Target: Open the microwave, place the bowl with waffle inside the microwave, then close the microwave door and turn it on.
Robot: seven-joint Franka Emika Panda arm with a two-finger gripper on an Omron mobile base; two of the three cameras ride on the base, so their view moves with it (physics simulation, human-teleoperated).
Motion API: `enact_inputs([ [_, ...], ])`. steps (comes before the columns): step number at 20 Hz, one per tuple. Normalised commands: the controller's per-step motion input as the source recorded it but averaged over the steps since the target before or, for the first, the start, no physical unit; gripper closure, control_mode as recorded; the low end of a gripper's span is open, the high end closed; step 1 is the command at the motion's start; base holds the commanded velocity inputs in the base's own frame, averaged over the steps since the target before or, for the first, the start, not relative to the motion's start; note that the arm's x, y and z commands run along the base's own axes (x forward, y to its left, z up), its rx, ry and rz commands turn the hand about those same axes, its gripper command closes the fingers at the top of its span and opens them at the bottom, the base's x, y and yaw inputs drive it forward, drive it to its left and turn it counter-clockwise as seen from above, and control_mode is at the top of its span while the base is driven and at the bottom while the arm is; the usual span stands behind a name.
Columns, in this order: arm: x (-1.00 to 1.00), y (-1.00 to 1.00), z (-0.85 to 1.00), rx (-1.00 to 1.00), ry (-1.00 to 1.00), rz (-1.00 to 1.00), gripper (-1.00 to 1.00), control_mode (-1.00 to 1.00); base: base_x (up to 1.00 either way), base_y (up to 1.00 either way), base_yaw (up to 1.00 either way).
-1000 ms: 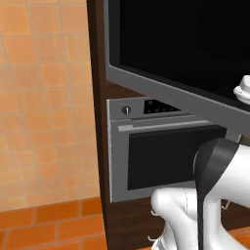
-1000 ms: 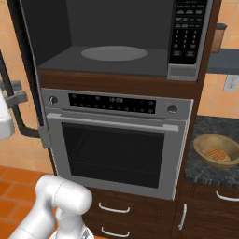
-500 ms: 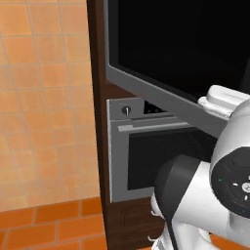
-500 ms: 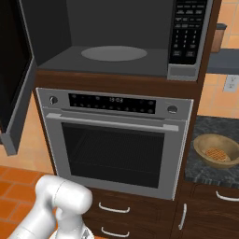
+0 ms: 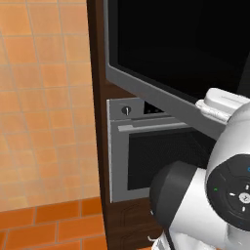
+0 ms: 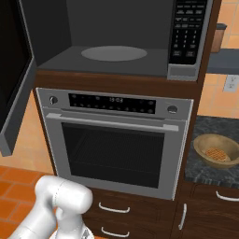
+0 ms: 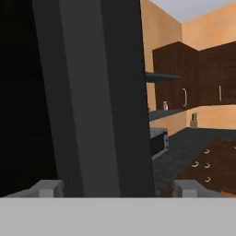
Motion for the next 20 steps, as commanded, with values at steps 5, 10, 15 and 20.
enact_inputs([
  [5, -0.64, 0.0, 0.0, 0.0, 0.0, 0.01, -1.0, -1.0, 0.0, 0.0, 0.0],
  [10, -0.34, 0.0, 0.01, 0.0, 0.08, 0.11, -1.0, -1.0, 0.0, 0.0, 0.0],
  [15, -0.16, 0.01, 0.0, 0.01, 0.12, 0.19, -1.0, -1.0, 0.0, 0.0, 0.0],
  [20, -0.17, 0.01, 0.0, 0.03, 0.07, 0.18, -1.0, -1.0, 0.0, 0.0, 0.0],
])
